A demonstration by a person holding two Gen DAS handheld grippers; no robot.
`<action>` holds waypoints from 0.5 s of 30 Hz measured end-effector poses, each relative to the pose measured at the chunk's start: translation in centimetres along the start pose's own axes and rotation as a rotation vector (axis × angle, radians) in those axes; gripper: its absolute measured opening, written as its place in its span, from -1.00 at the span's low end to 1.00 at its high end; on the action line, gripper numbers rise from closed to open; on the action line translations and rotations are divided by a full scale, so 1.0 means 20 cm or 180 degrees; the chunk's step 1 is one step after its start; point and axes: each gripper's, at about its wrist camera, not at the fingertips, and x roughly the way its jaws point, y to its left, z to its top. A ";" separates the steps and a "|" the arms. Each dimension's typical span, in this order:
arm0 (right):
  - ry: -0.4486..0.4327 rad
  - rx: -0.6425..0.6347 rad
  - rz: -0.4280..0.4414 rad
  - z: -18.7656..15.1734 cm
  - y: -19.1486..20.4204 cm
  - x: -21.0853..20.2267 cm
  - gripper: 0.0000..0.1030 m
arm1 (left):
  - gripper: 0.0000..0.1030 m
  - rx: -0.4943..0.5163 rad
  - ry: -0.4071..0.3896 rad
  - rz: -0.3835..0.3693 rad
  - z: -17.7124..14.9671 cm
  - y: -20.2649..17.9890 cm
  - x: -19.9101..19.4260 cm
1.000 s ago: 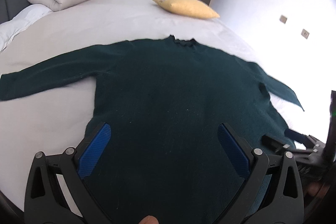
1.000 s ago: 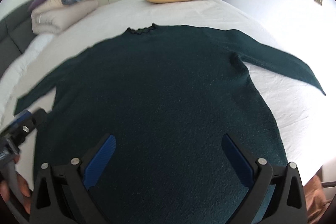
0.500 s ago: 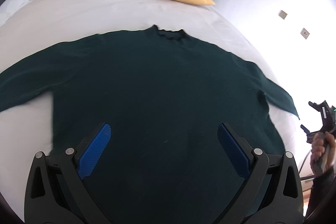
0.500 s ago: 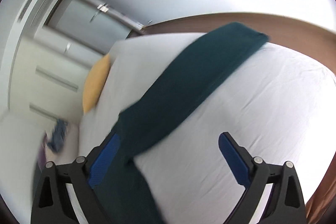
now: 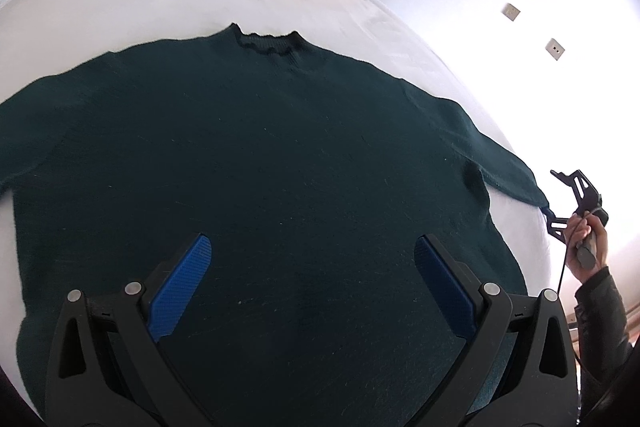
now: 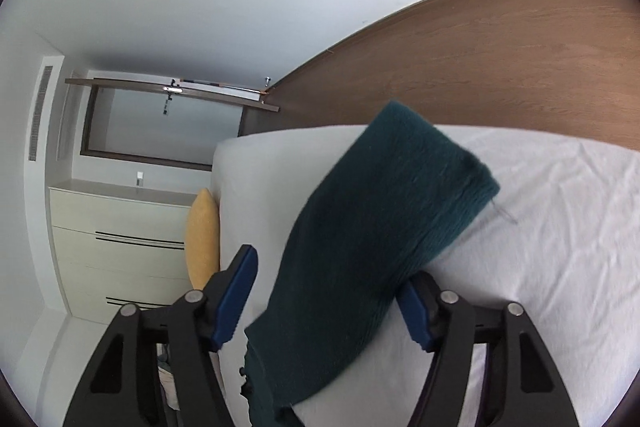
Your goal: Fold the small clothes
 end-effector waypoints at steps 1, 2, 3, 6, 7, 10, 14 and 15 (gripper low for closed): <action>-0.0025 0.0011 0.0016 -0.03 0.01 -0.02 0.20 | 1.00 -0.0010 0.0018 -0.0027 0.01 0.00 0.02; -0.0063 0.0019 0.0044 -0.03 0.00 -0.02 0.06 | 1.00 -0.0012 0.0018 -0.0045 0.00 0.00 0.02; -0.0082 0.0009 0.0038 -0.03 -0.01 -0.02 -0.11 | 1.00 -0.0011 0.0018 -0.0059 -0.01 0.00 0.03; -0.0094 -0.0150 -0.0191 -0.01 0.00 0.03 -0.64 | 1.00 -0.0003 0.0042 -0.0107 0.02 -0.01 0.07; -0.0085 -0.0278 -0.0313 -0.02 0.06 0.08 -0.68 | 1.00 -0.0013 0.0047 -0.0139 0.03 0.00 0.08; -0.0101 -0.0725 -0.0562 -0.09 0.20 0.12 -0.72 | 1.00 -0.0022 0.0026 -0.0212 0.07 0.00 0.09; 0.0015 -0.1846 -0.0732 -0.41 0.58 0.23 -0.77 | 1.00 -0.0114 0.0034 -0.0341 0.15 0.03 0.12; 0.0095 -0.2207 -0.0713 -0.56 0.70 0.27 -0.78 | 1.00 -0.0165 0.0033 -0.0393 0.18 0.04 0.13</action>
